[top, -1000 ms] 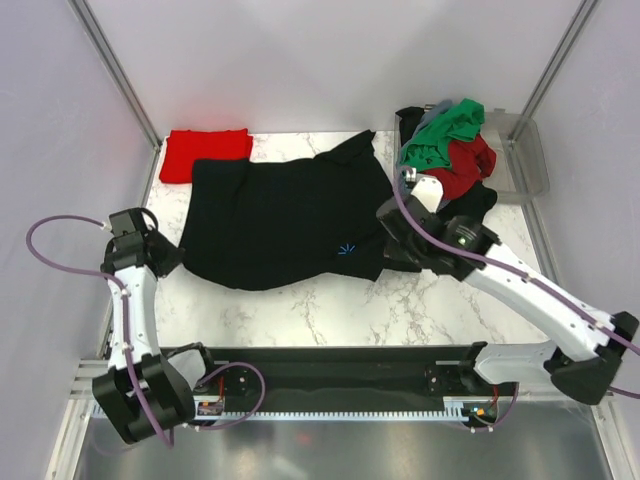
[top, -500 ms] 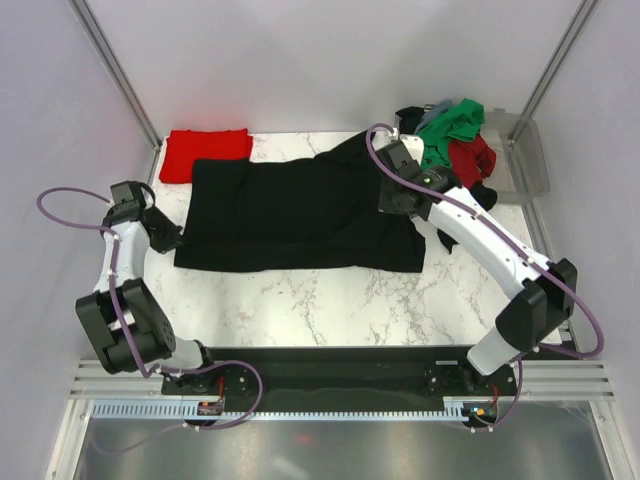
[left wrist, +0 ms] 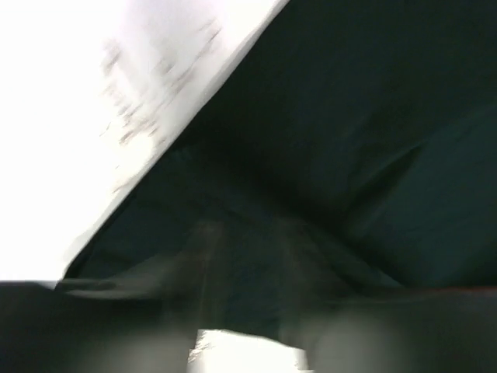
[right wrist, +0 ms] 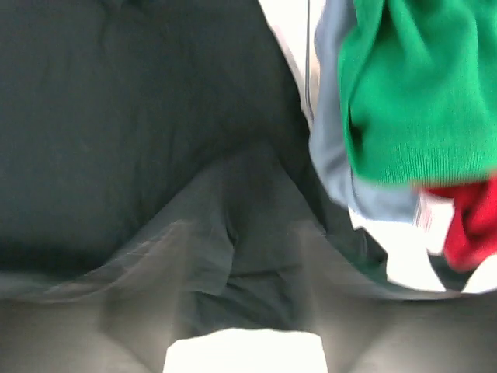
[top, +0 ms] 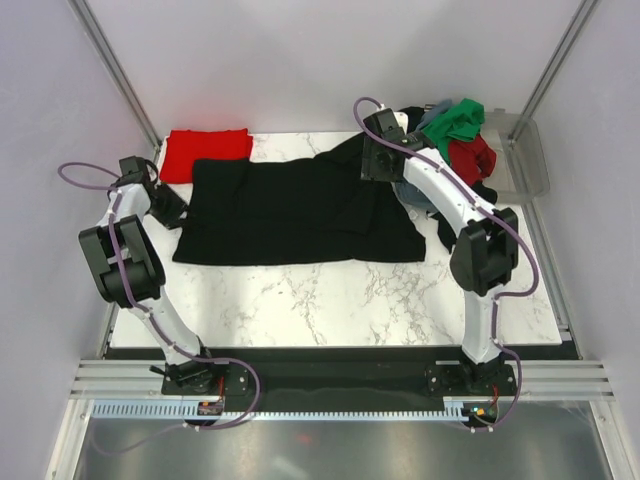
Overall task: Fold and stack the t-shirts
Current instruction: Fold the tshirt
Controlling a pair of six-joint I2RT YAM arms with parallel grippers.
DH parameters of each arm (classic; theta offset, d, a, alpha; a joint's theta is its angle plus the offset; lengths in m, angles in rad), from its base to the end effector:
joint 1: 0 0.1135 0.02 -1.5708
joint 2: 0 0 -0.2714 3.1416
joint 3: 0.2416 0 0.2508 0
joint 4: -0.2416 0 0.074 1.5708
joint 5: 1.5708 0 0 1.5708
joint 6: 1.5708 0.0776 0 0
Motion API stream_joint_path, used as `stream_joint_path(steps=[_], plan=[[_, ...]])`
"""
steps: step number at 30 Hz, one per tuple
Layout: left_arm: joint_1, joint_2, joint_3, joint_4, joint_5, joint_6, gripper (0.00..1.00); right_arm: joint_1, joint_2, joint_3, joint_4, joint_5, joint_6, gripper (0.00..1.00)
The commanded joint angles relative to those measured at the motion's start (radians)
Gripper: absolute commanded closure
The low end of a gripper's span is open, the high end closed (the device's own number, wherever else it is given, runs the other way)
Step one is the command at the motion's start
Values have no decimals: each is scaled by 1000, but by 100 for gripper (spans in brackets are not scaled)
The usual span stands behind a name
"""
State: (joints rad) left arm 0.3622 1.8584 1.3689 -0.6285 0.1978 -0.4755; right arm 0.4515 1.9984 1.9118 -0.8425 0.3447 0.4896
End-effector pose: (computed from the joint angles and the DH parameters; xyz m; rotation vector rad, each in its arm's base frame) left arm 0.3849 0.1295 0.1773 -1.0361 2.4783 -0.3011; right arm 0.4329 0.1808 0.2814 0.1862 2.4177 -0.0109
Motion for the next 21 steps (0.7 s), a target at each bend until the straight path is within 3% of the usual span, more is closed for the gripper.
stream_joint_path(steps=[1,2,3,7,14,17,21], plan=[[-5,48,117,-11,116,11,38,-33,49,140,-15,-39,-36,23],[-5,36,113,-11,142,9,1,-33,42,163,-29,-59,-46,20],[-5,19,105,-11,140,11,0,-33,25,155,-30,-61,-49,15],[6,-161,-20,-13,91,20,0,-33,-125,-15,-3,-75,-40,13],[40,-401,-307,58,43,9,0,-57,-521,-696,222,-321,38,16],[93,-470,-427,127,86,-44,0,-108,-595,-879,290,-426,56,18],[175,-496,-524,177,146,-86,1,-215,-604,-996,371,-521,44,21]])
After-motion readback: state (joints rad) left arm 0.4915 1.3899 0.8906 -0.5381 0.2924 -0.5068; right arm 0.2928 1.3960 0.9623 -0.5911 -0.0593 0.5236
